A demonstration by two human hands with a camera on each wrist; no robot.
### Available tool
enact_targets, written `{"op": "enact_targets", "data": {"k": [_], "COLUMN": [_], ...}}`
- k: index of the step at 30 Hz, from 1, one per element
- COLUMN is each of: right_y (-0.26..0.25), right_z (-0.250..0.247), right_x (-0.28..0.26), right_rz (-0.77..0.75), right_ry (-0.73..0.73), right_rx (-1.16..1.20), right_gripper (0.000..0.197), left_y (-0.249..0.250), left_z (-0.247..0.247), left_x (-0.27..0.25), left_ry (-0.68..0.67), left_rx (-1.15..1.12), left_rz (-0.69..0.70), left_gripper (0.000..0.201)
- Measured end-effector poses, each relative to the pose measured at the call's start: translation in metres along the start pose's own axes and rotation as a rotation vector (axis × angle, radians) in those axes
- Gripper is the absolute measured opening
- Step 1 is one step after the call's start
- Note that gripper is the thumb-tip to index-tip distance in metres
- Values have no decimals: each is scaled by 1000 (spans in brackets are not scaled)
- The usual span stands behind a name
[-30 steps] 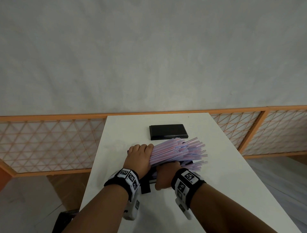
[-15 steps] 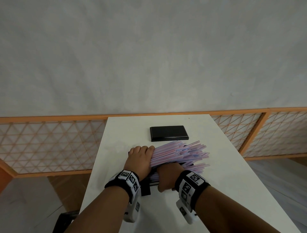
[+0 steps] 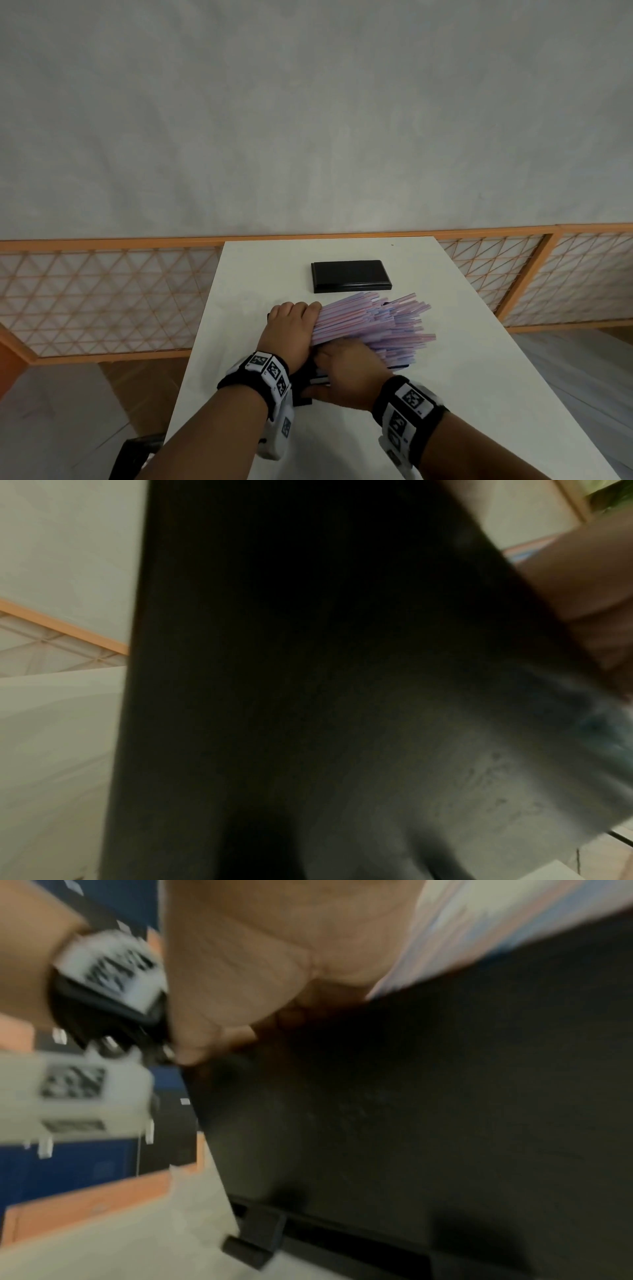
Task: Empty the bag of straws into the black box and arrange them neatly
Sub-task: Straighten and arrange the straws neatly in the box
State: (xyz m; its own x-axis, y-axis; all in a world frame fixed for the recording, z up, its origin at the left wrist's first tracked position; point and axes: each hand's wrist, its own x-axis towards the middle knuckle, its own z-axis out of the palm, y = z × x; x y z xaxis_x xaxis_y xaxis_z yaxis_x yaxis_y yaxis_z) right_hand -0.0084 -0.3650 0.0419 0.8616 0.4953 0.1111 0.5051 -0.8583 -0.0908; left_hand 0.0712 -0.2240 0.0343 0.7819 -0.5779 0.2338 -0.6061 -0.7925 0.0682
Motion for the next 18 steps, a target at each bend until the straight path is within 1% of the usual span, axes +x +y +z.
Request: {"op": "enact_targets", "data": {"k": [2, 4, 5, 6, 8, 10, 11, 14, 16, 17, 18], "right_y": [-3, -3, 1, 6, 17, 24, 25, 26, 28, 31, 34], "right_z": [0, -2, -1, 1, 5, 8, 11, 17, 18, 19, 20], "right_x": [-12, -29, -40, -51, -67, -74, -73, -64, -58, -57, -57], "right_rz": [82, 220, 296, 383, 572, 722, 749, 705, 703, 723, 751], "right_ry": [129, 300, 389, 466, 545, 537, 515, 492, 522, 516, 472], "right_rx": [-43, -96, -119, -131, -90, 50, 131, 290, 292, 259, 216], "right_gripper": [36, 34, 36, 43, 64, 77, 78, 74, 73, 70, 68], "left_y": [0, 0, 0, 0, 0, -1, -1, -1, -1, -1, -1], "left_z": [0, -1, -1, -1, -2, -2, -1, -2, -3, -3, -3], "left_x": [1, 1, 0, 0, 0, 0, 0, 0, 1, 2, 1], "left_ry": [-8, -8, -7, -8, -11, -11, -11, -6, -6, -4, -7], "left_rx": [8, 3, 1, 0, -4, 0, -2, -12, -16, -17, -17], "left_rz": [-5, -5, -5, -6, -5, 0, 2, -1, -7, -10, -13], "left_gripper": [50, 51, 52, 52, 55, 57, 57, 56, 56, 56, 56]}}
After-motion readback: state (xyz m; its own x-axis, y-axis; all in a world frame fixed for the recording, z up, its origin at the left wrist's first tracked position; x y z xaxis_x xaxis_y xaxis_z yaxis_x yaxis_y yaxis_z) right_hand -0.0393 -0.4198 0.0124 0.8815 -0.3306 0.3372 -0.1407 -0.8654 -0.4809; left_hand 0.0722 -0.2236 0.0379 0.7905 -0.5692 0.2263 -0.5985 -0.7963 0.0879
